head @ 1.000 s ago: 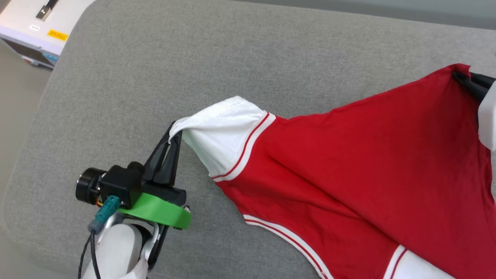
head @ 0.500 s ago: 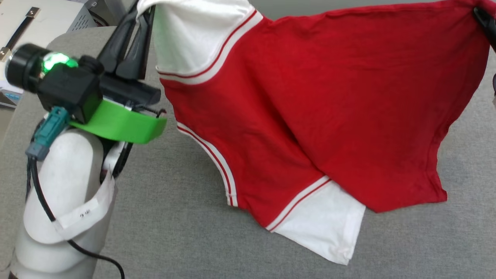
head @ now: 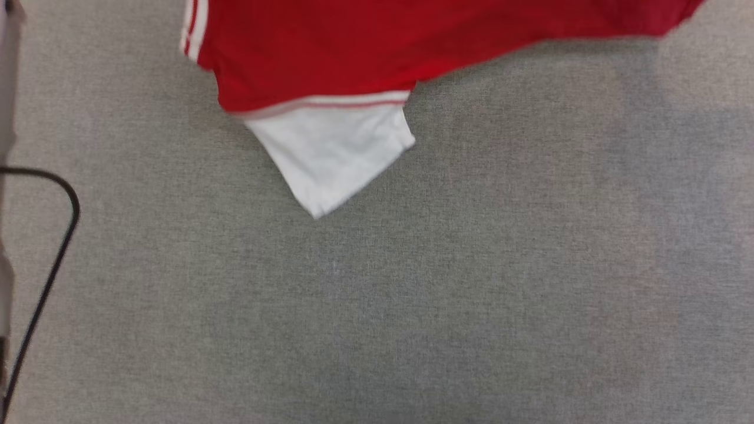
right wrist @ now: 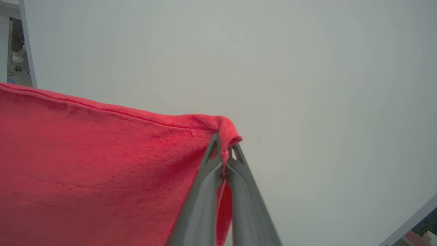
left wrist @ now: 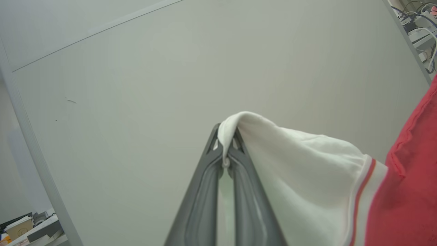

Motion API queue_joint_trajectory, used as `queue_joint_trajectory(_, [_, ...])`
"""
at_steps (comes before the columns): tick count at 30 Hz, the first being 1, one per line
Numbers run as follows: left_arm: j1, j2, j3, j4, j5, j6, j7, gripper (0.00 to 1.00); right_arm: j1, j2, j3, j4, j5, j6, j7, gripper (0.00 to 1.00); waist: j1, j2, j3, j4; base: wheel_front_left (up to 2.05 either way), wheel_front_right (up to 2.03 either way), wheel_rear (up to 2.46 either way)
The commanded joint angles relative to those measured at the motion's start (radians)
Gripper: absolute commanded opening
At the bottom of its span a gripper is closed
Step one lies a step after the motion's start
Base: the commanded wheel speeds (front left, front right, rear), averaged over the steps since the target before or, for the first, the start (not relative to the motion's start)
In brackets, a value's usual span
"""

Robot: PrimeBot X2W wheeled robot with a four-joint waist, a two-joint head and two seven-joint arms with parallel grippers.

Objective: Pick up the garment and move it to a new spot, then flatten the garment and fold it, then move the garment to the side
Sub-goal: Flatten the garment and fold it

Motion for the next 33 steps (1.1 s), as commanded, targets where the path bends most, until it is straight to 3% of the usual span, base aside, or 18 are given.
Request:
queue_joint_trajectory(1, [-0.068,0.01,-0.014,0.028,-0.007,-0.003,-0.003,0.0,-0.064,0.007,-0.001,0.029,-0.022,0.0,-0.013,0.0,-0.0001,0.0,0.085,-0.015,0.0,0.0,0.0])
queue_joint_trajectory(8, [-0.391,0.009,-0.071,0.208,-0.012,-0.003,-0.041,0.0,-0.37,0.042,0.05,0.211,-0.092,0.0,-0.094,0.0,-0.0001,0.0,0.139,-0.017,0.0,0.0,0.0])
queue_joint_trajectory(16, [-0.586,0.02,-0.126,0.37,-0.034,-0.003,-0.088,0.0,-0.601,0.072,0.135,0.422,-0.125,0.0,-0.192,0.0,-0.0001,0.0,0.171,-0.02,0.0,0.0,0.0])
queue_joint_trajectory(26, [-0.547,0.042,-0.185,0.463,-0.097,-0.003,-0.111,0.0,-0.6,0.114,0.243,0.568,-0.087,0.0,-0.266,0.0,-0.0001,0.0,0.224,-0.021,0.0,0.0,0.0])
queue_joint_trajectory(33, [-0.398,0.075,-0.199,0.402,-0.104,-0.003,-0.112,0.0,-0.489,0.137,0.324,0.595,-0.033,0.0,-0.322,0.0,-0.0001,0.0,0.234,-0.027,0.0,0.0,0.0])
